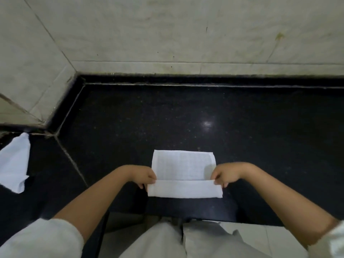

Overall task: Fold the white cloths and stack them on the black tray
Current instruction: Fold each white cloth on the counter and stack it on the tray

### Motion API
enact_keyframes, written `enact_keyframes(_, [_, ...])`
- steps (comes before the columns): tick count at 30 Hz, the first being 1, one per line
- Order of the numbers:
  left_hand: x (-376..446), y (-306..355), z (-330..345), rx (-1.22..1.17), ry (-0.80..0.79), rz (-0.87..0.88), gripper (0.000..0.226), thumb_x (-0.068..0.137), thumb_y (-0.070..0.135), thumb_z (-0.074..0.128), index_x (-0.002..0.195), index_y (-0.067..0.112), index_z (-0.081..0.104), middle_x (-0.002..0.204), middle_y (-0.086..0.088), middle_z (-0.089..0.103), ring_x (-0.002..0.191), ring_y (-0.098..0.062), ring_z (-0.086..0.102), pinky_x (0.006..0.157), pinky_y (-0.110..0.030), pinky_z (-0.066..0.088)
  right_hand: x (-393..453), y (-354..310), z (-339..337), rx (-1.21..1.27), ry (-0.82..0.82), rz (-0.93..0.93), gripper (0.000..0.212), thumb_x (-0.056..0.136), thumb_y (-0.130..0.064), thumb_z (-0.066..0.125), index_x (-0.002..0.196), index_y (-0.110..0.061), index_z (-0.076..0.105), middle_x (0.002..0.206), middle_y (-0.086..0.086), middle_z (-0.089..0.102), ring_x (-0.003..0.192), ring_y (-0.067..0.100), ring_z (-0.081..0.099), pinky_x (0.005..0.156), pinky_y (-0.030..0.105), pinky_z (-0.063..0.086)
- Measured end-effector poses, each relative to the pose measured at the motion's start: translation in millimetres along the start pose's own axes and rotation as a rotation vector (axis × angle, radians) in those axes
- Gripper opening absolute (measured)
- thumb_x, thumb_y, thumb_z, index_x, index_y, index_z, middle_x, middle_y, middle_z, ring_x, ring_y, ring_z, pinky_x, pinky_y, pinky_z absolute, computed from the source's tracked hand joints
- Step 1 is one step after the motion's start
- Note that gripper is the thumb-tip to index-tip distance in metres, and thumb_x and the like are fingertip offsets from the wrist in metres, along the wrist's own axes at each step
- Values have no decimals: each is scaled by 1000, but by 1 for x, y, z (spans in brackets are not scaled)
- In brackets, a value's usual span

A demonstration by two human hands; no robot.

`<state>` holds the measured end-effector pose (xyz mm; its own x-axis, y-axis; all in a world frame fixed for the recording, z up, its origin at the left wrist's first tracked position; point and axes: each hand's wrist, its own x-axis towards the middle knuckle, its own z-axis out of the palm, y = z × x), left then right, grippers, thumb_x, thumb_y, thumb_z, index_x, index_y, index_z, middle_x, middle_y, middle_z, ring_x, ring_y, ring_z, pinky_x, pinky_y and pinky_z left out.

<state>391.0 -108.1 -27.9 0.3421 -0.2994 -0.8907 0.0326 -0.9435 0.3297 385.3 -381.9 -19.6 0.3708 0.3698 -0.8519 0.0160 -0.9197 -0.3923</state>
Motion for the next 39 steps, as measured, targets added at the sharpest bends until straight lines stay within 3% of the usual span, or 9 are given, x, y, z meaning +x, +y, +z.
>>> enact_keyframes(3, [10,-3,-13,-6,333,50,29,98,18,40,77,10,59,78,0,49,79,-13,48,63,-19,38,9,1,-15,107,335,9,25,92,-6,42,107,-2,62,102,7,56,88,19,54,63,19,44])
enact_keyframes(4, [14,-3,-17,24,452,46,32,98,18,41,74,8,60,72,1,46,76,-14,47,63,-21,37,14,0,-19,81,435,30,26,91,-6,43,110,-1,60,108,11,58,92,22,55,67,23,42])
enact_keyframes(10, [39,7,-16,151,762,-70,27,98,18,39,106,7,62,101,-6,60,93,-19,58,82,-30,46,43,0,-11,72,702,229,23,89,-9,44,101,-7,64,108,12,65,98,27,61,71,30,44])
enact_keyframes(21, [61,-3,-25,142,873,23,27,98,21,41,114,11,60,119,-5,56,110,-17,52,86,-26,45,55,4,-11,51,880,306,25,90,-10,43,102,-7,66,113,10,61,105,26,55,85,31,45])
enact_keyframes(28, [65,-3,-22,45,838,14,30,99,18,36,116,10,60,114,-5,54,104,-17,53,79,-22,44,60,3,-6,-90,874,334,35,92,-8,38,120,-16,57,122,7,54,116,24,46,94,32,38])
enact_keyframes(30, [69,-8,-17,-10,830,-10,25,98,16,37,93,6,59,93,3,49,92,-15,50,59,-14,36,61,4,-2,-128,863,325,34,92,-7,37,116,-14,60,121,6,54,116,24,46,92,32,38])
enact_keyframes(32, [66,-7,-17,-76,815,-39,34,98,17,39,64,20,38,78,10,38,84,-15,46,53,-15,27,61,3,3,-163,871,302,32,92,-8,37,113,-12,61,120,6,54,114,24,46,90,30,37])
enact_keyframes(35, [67,-3,-19,-32,833,51,45,98,14,39,60,30,22,80,10,33,85,-14,37,70,-22,30,57,5,-5,-161,849,228,27,90,-6,40,107,-7,61,115,7,57,110,22,48,87,28,38])
enact_keyframes(39, [57,-9,-34,251,984,149,21,91,21,44,72,14,41,76,1,44,67,-12,41,57,-27,31,37,5,-24,48,837,11,17,80,-2,51,68,-14,54,73,1,52,79,18,51,60,20,35])
